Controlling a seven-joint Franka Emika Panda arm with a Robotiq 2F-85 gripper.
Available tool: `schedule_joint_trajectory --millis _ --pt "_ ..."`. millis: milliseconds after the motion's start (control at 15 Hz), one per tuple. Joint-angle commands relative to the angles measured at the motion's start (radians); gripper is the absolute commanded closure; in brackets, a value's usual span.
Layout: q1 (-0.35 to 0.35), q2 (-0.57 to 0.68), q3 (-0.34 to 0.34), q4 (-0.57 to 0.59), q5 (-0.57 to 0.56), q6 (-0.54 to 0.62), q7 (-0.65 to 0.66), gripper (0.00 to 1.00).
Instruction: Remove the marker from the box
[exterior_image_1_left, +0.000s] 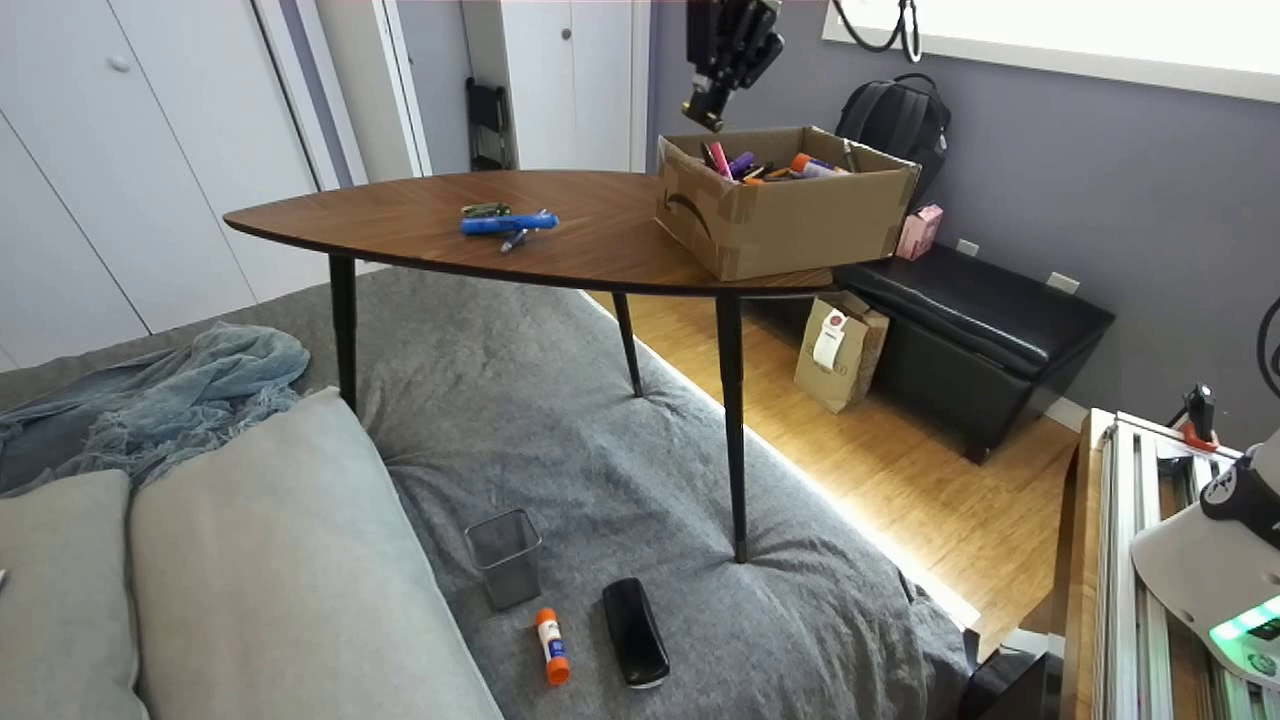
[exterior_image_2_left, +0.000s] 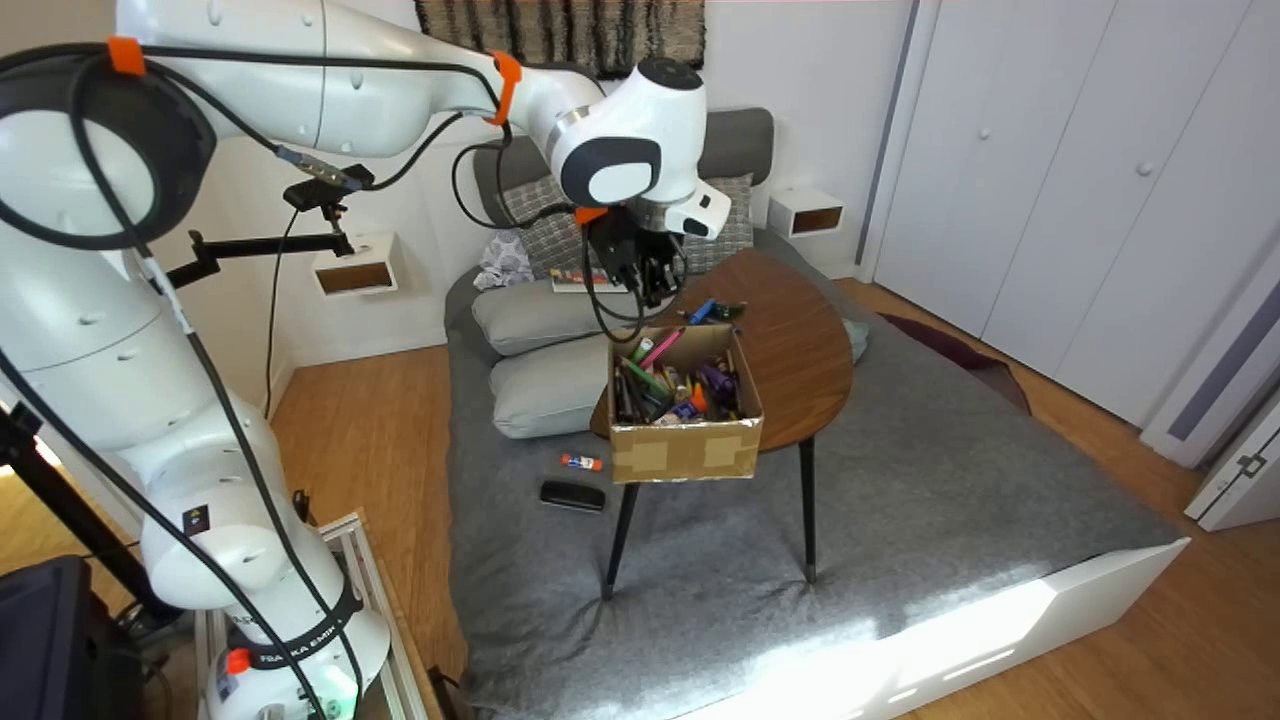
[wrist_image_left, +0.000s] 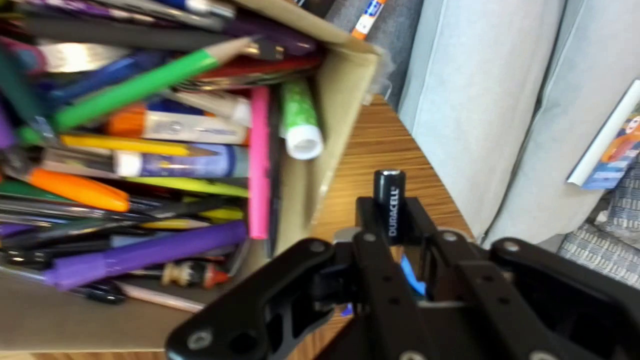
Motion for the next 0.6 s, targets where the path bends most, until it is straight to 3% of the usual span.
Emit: schedule_joint_trajectory --millis 0,267,533 --pt "0.046 0.133 0.049 0.150 0.069 0.063 0.061 0.96" --pt "0.076 0.285 0.088 0.299 0.040 0.205 0.227 0.96" --pt "0.099 0.432 0.078 0.435 0.016 0.228 0.479 0.96"
